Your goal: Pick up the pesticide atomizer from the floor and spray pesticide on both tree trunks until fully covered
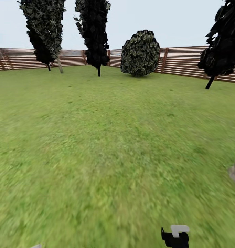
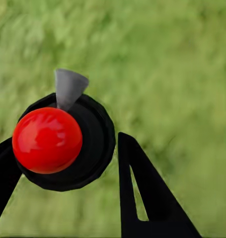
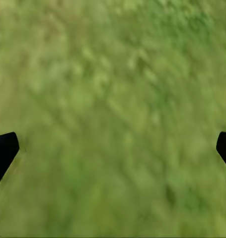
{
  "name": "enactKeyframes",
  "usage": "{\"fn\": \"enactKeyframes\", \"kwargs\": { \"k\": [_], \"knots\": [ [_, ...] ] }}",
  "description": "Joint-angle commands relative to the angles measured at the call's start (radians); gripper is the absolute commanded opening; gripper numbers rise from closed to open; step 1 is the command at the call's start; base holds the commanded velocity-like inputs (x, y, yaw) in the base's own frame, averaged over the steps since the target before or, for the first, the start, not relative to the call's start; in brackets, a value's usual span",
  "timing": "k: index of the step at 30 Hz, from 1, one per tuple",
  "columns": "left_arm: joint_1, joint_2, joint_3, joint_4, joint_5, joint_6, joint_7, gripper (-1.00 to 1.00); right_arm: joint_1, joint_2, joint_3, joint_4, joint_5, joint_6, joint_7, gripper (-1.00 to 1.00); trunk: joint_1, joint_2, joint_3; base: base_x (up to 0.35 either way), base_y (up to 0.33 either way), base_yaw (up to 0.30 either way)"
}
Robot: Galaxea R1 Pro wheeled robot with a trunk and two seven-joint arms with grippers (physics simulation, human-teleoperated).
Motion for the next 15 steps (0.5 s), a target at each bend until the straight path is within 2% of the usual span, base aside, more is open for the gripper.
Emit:
{"fn": "enactKeyframes", "kwargs": {
  "k": [1,8,15],
  "knots": [
    [-0.001,0.000,0.001,0.002,-0.007,-0.003,0.005,-1.00,-0.001,0.000,-0.007,0.000,0.011,-0.003,-0.003,1.00,0.000,0.000,-0.001,0.000,0.306,0.287],
    [-0.001,0.000,0.000,0.002,-0.007,-0.003,0.005,-1.00,-0.001,0.001,-0.006,-0.004,0.009,-0.002,-0.001,1.00,0.000,0.000,0.001,0.000,0.306,0.279],
    [-0.001,0.000,0.001,0.002,-0.007,-0.003,0.008,-1.00,-0.001,0.002,-0.006,-0.004,0.009,-0.002,-0.001,1.00,0.000,0.000,0.004,0.000,0.306,0.094]
  ]
}}
